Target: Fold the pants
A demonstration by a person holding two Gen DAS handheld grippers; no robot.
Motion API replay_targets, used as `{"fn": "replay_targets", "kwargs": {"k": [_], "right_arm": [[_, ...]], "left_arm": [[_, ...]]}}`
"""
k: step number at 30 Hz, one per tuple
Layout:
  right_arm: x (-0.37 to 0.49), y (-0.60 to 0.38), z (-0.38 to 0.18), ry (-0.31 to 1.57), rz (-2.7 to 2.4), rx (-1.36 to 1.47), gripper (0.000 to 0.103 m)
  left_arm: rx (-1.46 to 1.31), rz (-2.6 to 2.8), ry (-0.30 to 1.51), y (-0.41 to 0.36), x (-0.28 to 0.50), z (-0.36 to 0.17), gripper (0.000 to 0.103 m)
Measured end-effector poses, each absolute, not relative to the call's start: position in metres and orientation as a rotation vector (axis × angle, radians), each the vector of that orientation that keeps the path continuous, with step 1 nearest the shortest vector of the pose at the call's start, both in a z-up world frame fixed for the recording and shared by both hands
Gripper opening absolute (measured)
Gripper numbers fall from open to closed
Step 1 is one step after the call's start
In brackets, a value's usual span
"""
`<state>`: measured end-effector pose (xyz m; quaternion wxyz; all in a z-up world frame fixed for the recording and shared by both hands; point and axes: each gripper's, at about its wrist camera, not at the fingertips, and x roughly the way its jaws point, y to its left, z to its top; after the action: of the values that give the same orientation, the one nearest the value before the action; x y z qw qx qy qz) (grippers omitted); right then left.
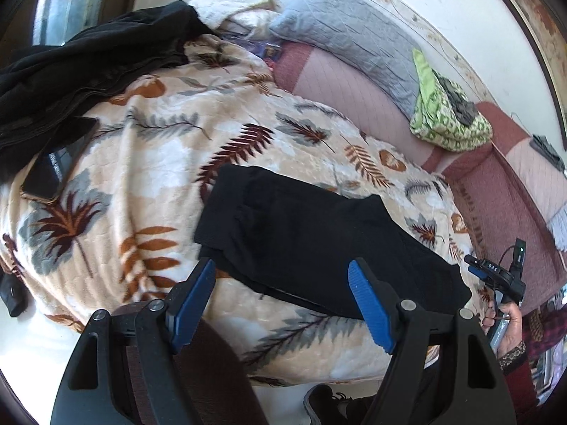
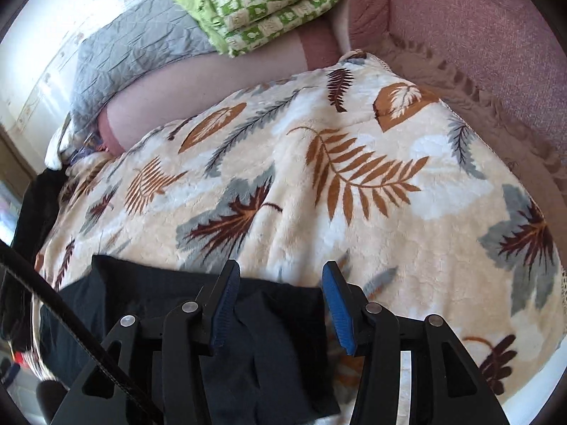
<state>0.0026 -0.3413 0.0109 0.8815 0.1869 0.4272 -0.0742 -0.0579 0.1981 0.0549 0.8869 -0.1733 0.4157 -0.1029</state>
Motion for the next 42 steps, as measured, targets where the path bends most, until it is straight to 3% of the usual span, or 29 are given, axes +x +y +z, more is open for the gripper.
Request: {"fn": "replay_targets", "kwargs": {"k": [6, 7, 8, 9, 17, 21, 22, 24, 31, 42], "right_arm": [[0.011, -0.308, -0.011, 0.987, -0.097, 0.131, 0.059], [0.017, -0.299, -0.02, 1.025, -0.101, 0.062, 0.056], [0.018, -0.295, -0.024, 1.037, -0.095, 0.032, 0.024], [0.018, -0.292, -0.024, 1.038, -0.084, 0.018, 0.01], [0.004, -0.325, 0.002, 0.884, -0.202, 0.132, 0.009], [0.007, -0.349, -0.013, 0.922, -0.258, 0.241, 0.014], [0.006, -0.355, -0.017, 0.928, -0.269, 0.271, 0.019], [-0.001, -0.372, -0.02, 0.911, -0.29, 0.375, 0.045], [-0.029, -0.395, -0.015, 0.812, -0.248, 0.579, 0.051], [-0.083, -0.384, -0.027, 0.762, -0.208, 0.554, 0.053]], "left_arm": [[-0.269, -0.267, 0.884, 0.15, -0.054, 0.057, 0.076], [-0.265, -0.272, 0.89, 0.146, -0.053, 0.057, 0.076], [-0.263, -0.275, 0.899, 0.144, -0.052, 0.055, 0.076], [-0.265, -0.278, 0.91, 0.142, -0.052, 0.053, 0.076], [-0.268, -0.248, 0.963, 0.14, -0.042, 0.038, 0.076], [-0.242, -0.255, 0.969, 0.132, -0.042, 0.037, 0.076], [-0.235, -0.257, 0.969, 0.131, -0.043, 0.037, 0.076], [-0.223, -0.256, 0.968, 0.129, -0.042, 0.037, 0.076], [-0.231, -0.274, 0.985, 0.123, -0.04, 0.031, 0.076], [-0.189, -0.276, 1.045, 0.1, -0.029, 0.013, 0.076]]}}
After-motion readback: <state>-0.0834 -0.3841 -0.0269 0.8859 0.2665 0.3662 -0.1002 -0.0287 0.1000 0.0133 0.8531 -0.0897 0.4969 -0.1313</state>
